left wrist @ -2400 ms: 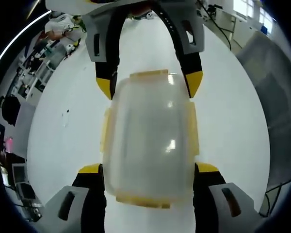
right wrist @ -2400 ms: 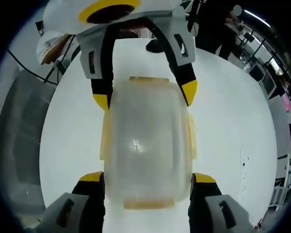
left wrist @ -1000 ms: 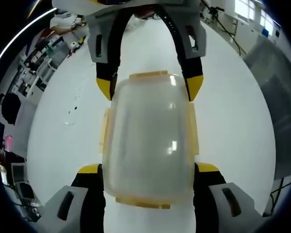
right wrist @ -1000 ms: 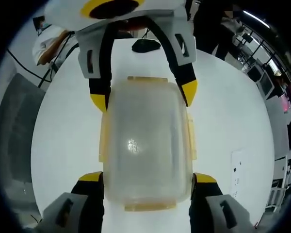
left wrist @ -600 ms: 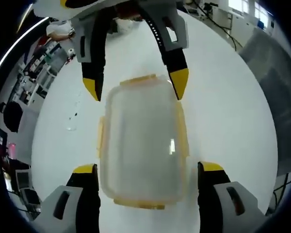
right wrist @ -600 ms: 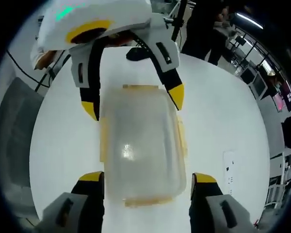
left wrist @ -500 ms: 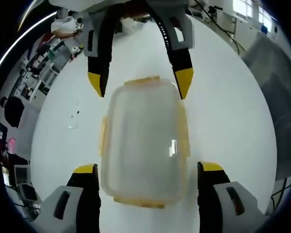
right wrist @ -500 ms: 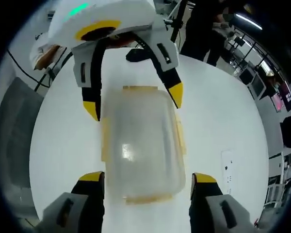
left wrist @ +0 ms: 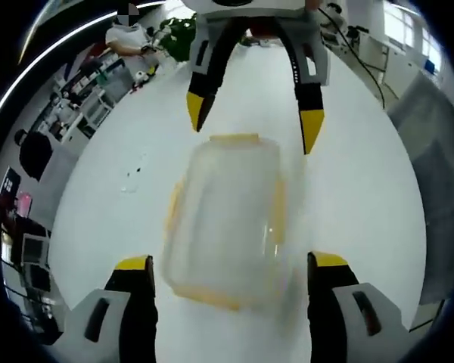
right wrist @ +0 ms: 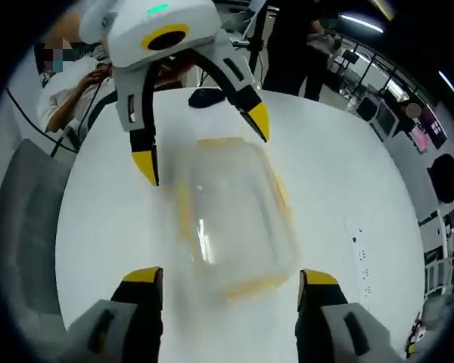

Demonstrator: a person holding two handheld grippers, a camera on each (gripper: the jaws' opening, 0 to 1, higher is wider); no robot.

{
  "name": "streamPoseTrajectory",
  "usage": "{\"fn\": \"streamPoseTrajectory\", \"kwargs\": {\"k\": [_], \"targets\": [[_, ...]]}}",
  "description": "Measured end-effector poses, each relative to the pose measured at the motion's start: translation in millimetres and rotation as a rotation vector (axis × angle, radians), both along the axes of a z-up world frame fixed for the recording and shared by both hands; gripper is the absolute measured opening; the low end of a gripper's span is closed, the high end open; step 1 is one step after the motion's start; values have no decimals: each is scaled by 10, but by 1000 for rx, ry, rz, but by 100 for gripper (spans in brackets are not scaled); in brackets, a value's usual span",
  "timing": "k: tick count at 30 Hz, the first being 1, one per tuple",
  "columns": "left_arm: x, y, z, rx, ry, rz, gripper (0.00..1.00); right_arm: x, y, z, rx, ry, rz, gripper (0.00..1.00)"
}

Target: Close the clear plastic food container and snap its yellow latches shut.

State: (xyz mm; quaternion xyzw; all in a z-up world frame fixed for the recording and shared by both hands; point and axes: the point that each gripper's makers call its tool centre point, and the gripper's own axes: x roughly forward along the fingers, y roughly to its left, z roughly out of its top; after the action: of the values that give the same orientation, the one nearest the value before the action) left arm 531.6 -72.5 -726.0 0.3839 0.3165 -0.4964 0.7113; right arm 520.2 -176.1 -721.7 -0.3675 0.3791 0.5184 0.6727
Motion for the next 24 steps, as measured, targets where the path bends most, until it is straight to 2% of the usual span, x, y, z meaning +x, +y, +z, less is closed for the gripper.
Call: {"fn": "streamPoseTrajectory", "kwargs": {"k": [5, 9, 16, 19, 21, 24], "targets": [[-26, 33, 91, -40, -9, 56, 81, -99, -49, 48, 22, -12, -27, 71], [-100, 59, 152, -58, -14, 86, 79, -172, -53, 111, 72, -12, -79, 70], [-231, 105, 278, -110, -22, 159, 80, -329, -80, 204, 109, -34, -110, 70], [-299, 118, 287, -113, -31, 167, 79, -392, -105, 258, 136, -48, -143, 70], [-360, 129, 288, -118, -31, 179, 79, -459, -101, 294, 168, -35, -173, 70], [-409, 156, 312, -133, -35, 207, 79, -537, -130, 319, 172, -46, -173, 70]]}}
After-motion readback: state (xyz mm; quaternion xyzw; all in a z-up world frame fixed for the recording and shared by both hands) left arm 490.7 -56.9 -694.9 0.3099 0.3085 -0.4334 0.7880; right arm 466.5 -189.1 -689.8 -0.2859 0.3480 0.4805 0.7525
